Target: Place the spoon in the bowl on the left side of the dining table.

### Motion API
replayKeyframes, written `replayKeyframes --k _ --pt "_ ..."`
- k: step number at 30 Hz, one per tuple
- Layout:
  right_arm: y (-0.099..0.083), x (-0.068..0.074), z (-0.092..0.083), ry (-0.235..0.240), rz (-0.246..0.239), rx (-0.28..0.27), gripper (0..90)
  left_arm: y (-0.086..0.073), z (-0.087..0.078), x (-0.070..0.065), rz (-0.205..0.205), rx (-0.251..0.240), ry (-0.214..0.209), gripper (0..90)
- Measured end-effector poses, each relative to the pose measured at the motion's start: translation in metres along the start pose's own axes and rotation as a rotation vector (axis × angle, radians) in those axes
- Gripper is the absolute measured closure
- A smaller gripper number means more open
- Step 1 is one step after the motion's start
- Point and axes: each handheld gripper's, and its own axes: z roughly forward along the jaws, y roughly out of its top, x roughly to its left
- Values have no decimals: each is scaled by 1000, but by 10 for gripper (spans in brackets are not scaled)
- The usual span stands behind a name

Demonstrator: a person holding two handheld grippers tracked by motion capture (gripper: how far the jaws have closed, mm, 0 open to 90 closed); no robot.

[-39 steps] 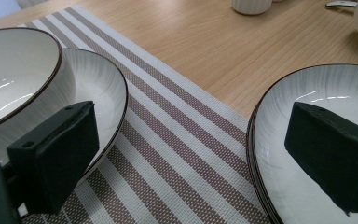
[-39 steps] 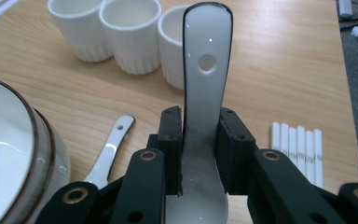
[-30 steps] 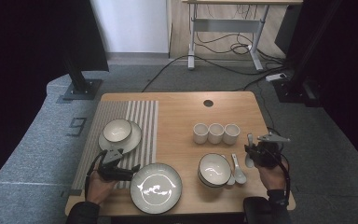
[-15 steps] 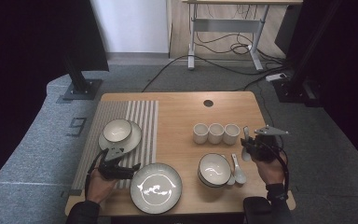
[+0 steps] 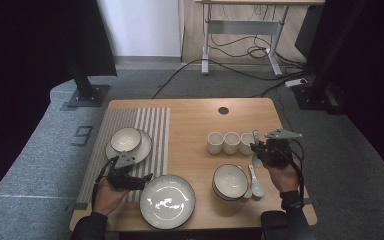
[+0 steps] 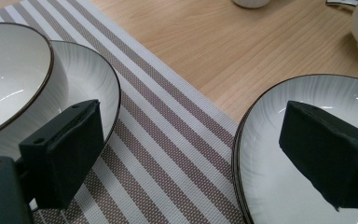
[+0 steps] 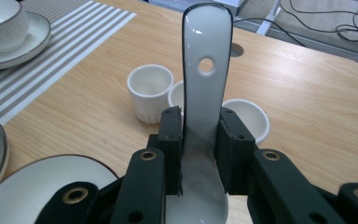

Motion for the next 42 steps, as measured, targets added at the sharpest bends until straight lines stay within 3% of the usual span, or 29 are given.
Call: replayKeyframes --k 18,31,42 --pt "23 27 13 71 -56 -16 736 36 0 -9 20 -17 -33 83" --pt "35 56 28 134 -118 -16 736 36 5 -14 13 -4 -49 96" --pt "37 82 47 187 -163 1 736 45 2 -20 22 -15 -65 130"
